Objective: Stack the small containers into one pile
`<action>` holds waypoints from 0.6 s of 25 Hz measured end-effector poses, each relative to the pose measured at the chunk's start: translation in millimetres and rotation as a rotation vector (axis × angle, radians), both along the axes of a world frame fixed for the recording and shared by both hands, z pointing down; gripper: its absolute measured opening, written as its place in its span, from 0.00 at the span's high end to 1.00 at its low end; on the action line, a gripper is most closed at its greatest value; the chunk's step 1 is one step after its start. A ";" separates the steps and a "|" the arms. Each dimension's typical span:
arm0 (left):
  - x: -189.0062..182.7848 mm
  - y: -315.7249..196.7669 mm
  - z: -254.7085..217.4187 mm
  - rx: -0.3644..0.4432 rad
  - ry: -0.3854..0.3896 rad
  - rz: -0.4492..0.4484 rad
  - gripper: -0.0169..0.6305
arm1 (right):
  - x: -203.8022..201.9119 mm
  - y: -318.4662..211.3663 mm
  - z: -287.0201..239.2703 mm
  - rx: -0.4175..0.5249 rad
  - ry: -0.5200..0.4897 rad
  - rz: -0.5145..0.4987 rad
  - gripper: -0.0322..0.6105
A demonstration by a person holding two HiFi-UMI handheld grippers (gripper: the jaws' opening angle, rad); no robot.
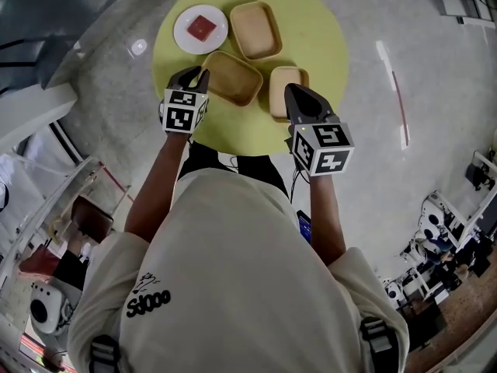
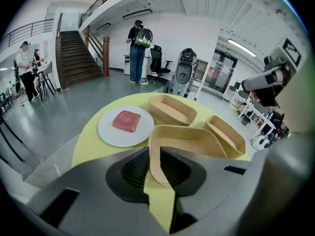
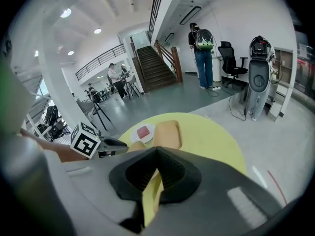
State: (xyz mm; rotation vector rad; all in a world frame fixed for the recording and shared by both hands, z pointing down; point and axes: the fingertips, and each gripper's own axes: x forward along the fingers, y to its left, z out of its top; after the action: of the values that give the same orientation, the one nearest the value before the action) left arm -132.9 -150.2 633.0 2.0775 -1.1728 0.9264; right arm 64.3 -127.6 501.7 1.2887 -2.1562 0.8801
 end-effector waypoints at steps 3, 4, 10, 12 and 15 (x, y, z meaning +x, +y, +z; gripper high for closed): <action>0.4 -1.1 0.2 0.013 -0.015 0.010 0.87 | 1.7 1.8 1.2 -0.003 0.000 0.008 0.93; 0.3 -1.2 0.2 0.015 -0.019 0.013 0.87 | 2.1 2.2 1.4 -0.004 -0.001 0.010 0.93; -0.3 -2.3 1.7 0.024 -0.037 0.023 0.87 | 3.1 3.9 2.9 -0.005 -0.003 0.019 0.93; -0.5 -2.0 1.6 0.029 -0.045 0.025 0.87 | 3.1 5.3 2.9 -0.006 -0.003 0.020 0.93; -0.6 -1.2 0.9 0.036 -0.056 0.025 0.86 | 3.6 7.9 1.9 -0.006 -0.004 0.020 0.93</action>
State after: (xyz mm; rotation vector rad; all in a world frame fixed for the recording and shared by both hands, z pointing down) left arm -133.5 -151.4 633.9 2.1112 -1.2036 0.9879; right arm 67.8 -119.7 503.7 1.3081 -2.1455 0.8973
